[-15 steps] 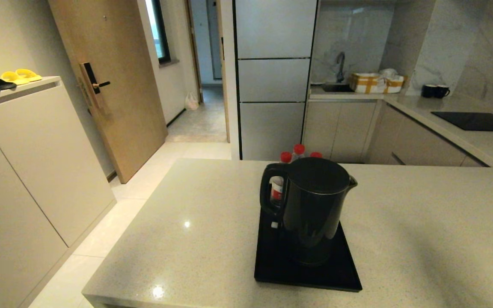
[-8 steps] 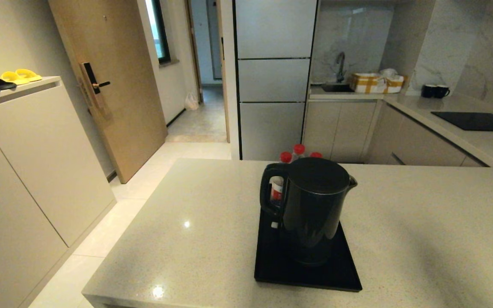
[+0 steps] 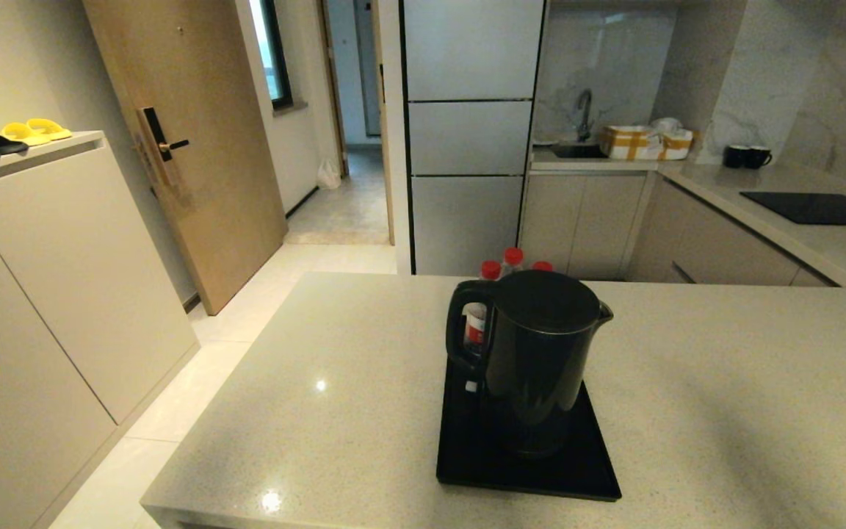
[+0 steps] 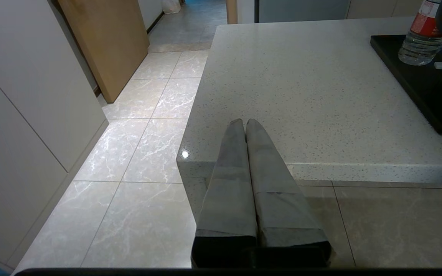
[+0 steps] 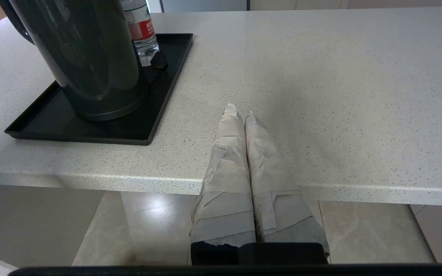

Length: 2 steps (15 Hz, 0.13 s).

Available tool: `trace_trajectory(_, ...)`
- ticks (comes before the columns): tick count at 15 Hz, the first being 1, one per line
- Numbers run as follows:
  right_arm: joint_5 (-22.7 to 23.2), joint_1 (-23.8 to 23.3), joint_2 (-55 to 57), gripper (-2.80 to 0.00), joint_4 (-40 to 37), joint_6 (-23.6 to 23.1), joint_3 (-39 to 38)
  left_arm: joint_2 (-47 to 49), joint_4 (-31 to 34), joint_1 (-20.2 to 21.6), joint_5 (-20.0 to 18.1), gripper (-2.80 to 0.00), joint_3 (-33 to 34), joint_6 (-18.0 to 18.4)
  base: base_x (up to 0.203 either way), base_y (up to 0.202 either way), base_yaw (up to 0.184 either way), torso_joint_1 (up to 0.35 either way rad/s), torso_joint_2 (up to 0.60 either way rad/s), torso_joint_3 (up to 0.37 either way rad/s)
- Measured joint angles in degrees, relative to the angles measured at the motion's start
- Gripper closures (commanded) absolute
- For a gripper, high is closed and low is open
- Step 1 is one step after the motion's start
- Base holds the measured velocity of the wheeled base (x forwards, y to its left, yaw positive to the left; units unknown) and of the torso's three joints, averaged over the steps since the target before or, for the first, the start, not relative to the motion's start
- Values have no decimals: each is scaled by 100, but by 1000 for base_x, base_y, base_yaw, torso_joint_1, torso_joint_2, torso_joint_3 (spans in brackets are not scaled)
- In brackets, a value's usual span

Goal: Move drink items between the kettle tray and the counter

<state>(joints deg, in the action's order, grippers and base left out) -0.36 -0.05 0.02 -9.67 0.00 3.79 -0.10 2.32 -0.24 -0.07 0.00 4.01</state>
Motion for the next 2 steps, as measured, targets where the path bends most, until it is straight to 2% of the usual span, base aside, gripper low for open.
trace_trajectory(2,1,-2,0,0,2,0,0,0,5,4,-2,0,0,1,0,0,0,0,0,0)
